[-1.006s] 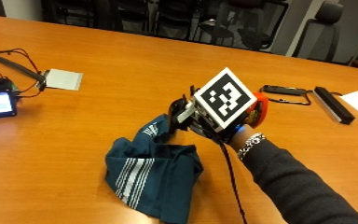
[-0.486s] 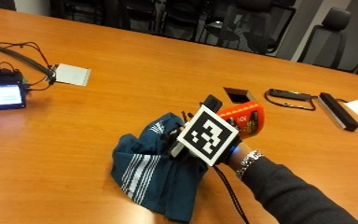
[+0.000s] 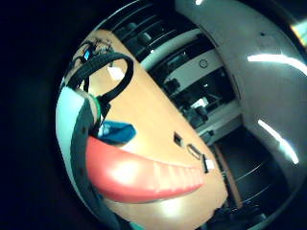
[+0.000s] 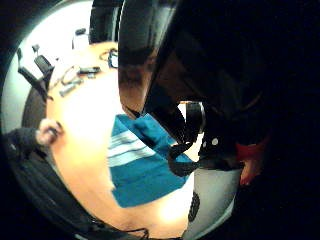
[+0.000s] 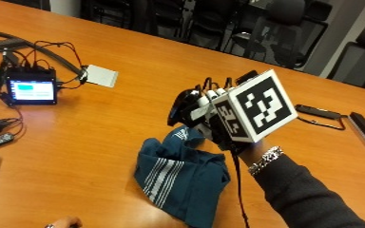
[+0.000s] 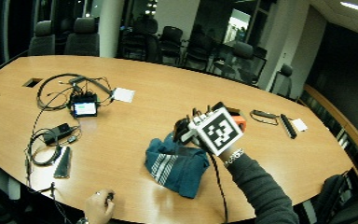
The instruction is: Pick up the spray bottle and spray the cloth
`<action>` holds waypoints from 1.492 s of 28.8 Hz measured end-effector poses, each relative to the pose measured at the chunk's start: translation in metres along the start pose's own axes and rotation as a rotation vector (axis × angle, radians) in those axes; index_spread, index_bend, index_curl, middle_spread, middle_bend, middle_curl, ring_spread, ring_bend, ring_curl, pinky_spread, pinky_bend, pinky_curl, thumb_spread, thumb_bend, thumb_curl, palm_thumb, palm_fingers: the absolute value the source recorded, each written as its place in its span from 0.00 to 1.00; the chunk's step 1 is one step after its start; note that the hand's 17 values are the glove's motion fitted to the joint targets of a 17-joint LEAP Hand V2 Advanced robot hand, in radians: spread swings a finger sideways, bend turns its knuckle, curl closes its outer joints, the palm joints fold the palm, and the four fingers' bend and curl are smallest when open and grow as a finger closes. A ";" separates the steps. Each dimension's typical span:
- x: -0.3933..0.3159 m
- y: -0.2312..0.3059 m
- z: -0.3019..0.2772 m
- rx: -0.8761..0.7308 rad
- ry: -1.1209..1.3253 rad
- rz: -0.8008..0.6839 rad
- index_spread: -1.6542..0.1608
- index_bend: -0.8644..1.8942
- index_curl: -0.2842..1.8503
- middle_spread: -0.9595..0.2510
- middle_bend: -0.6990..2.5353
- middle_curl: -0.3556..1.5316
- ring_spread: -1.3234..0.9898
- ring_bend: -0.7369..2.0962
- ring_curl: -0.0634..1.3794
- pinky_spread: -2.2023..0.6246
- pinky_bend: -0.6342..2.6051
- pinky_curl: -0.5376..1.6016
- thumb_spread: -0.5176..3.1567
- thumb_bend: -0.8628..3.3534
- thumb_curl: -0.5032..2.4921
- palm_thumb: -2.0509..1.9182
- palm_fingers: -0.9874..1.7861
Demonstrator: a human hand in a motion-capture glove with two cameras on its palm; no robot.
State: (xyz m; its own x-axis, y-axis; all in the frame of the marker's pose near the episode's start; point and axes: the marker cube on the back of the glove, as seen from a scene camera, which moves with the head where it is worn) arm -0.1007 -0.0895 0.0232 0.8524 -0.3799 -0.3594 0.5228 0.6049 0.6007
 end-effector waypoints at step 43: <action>-0.074 -0.054 0.068 0.187 -1.153 0.862 0.76 0.37 0.34 0.62 0.36 0.49 0.50 0.50 0.40 0.69 0.35 0.47 0.48 0.20 0.32 0.72 0.79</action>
State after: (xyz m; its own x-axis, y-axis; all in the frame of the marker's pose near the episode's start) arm -0.1929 -0.1409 0.0660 0.3657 -0.3480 0.8633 -0.2236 0.8675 0.4444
